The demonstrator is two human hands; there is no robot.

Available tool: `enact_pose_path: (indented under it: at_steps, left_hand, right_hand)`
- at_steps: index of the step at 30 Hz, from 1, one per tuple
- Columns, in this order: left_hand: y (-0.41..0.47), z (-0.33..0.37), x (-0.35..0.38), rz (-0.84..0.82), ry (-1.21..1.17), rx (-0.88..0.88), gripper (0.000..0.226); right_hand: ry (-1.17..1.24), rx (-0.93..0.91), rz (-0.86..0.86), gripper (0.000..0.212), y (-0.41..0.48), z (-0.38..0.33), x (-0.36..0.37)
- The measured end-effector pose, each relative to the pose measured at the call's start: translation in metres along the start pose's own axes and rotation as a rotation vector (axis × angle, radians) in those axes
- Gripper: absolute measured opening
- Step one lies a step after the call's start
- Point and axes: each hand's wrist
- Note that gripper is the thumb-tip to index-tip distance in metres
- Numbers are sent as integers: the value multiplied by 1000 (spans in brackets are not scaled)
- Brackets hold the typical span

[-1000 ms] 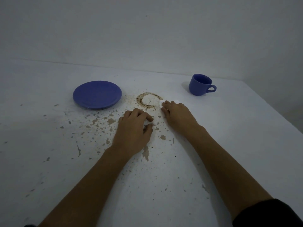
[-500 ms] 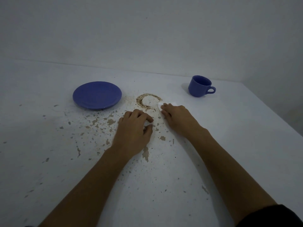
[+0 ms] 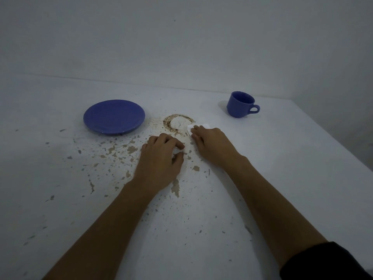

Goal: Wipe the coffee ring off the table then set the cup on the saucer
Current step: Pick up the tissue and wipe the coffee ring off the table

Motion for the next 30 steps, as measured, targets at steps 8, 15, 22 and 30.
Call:
enact_pose_path:
  at_steps: [8,15,22,30]
  left_hand:
    - [-2,0,0,-5,-4,2,26]
    - [-3,1,-1,-16,-5,8,27]
    - [-4,1,-4,-2,-24,13,24]
    - [-3,1,-2,-6,4,11,27]
  right_hand:
    - [79,-50,-104,40,-14,2,2]
    - [63,-52,-2,31,-1,-12,8]
    - [83,-44,-105,41,-13,9,2]
    - [87,-94,-27,32,4,-13,16]
Point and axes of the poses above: each hand's wrist, its own y-axis towards the middle knuckle, its own x-axis out of the palm, z = x × y, and after that the axes turned 13 degrees about y, right-handed
